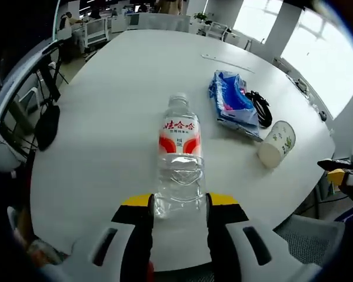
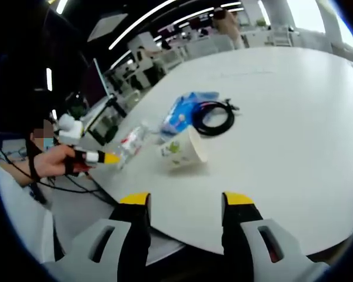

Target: Arrange the tabletop items into an orderly group along one side of the table until the central work area is clear of visible clutter.

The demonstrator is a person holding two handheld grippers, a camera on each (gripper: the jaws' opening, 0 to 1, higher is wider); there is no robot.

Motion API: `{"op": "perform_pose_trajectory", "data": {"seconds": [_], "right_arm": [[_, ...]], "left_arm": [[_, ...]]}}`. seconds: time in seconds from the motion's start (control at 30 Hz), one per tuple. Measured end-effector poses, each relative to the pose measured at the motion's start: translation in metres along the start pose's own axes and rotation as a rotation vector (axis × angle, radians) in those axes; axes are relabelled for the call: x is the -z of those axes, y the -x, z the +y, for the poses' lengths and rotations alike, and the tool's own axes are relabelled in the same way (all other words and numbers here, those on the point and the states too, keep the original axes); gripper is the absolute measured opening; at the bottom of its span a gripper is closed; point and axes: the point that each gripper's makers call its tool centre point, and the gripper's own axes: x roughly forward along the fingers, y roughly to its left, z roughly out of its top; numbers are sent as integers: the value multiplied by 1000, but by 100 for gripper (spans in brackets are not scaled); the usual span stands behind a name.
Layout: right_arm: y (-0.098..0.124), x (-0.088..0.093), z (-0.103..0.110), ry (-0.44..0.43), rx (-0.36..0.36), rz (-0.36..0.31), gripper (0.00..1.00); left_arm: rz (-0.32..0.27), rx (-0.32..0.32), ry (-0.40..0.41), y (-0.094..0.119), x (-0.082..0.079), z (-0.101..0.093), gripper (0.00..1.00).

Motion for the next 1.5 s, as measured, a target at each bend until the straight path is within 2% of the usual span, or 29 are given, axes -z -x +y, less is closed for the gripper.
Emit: {"op": "perform_pose_trajectory", "data": {"seconds": [0.27,0.57,0.7,0.8,0.93,1.17,1.37,1.5], "right_arm": [[-3,0,1,2,-3,3,47],[-3,1,3,4,-4,4,47],[-3,2,4,2,-5,4,47],[-3,2,5,-3,-6,3,47],[-3,0,9,-3,-11,3,47],[1,-1,14,7,-16,5,47],[12,4,12,1,14,-1,46],[16,13,13,-10,43,-2,46]], "left_arm": [[23,-9,11,5,14,-3,34],[35,-13,24,4,17,-3,34],[48,16,28,5,19,-8,41],[52,13,9,6,19,-9,43],[41,14,8,5,10,-7,45],[6,12,-22,-1,-19,-2,47],[0,36,-33,-19,-42,-5,49],[16,58,-56,-30,-48,-11,49]]}}
